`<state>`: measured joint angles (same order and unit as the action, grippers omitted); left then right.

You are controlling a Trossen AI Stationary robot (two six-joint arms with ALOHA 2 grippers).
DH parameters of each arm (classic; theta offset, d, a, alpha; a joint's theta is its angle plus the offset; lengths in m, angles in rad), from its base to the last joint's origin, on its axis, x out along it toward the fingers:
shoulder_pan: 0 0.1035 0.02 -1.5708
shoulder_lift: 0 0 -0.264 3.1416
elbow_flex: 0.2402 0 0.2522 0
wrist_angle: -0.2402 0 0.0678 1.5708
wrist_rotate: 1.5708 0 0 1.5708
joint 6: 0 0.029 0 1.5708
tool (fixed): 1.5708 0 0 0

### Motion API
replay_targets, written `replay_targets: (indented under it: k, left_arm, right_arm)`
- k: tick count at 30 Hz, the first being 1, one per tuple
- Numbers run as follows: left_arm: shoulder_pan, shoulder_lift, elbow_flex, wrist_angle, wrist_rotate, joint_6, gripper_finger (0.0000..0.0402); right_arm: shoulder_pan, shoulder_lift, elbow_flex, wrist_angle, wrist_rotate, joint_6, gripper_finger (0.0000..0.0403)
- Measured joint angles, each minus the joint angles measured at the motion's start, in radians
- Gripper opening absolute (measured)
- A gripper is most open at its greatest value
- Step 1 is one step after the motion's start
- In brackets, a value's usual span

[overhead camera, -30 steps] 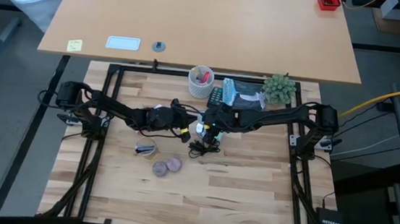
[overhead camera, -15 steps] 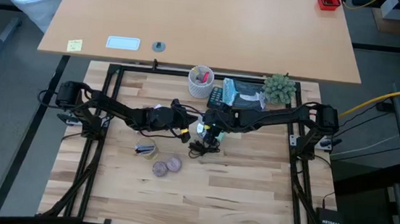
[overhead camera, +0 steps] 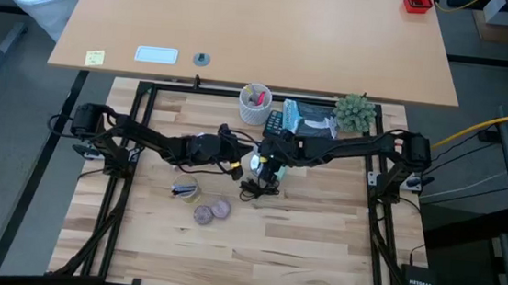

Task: Screw lightbulb
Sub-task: Insert the white lightbulb into the silver lamp

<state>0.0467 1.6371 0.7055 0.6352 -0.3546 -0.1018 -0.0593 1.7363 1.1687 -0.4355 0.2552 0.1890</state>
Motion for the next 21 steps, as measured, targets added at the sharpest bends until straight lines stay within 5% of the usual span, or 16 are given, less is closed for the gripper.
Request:
replay_targets:
  k: [21]
  left_arm:
    - [-0.001,0.000,0.003,-0.004,0.015,-0.002,0.0001]
  right_arm:
    - [0.000,-0.001,0.003,-0.029,-0.046,0.027,0.0120]
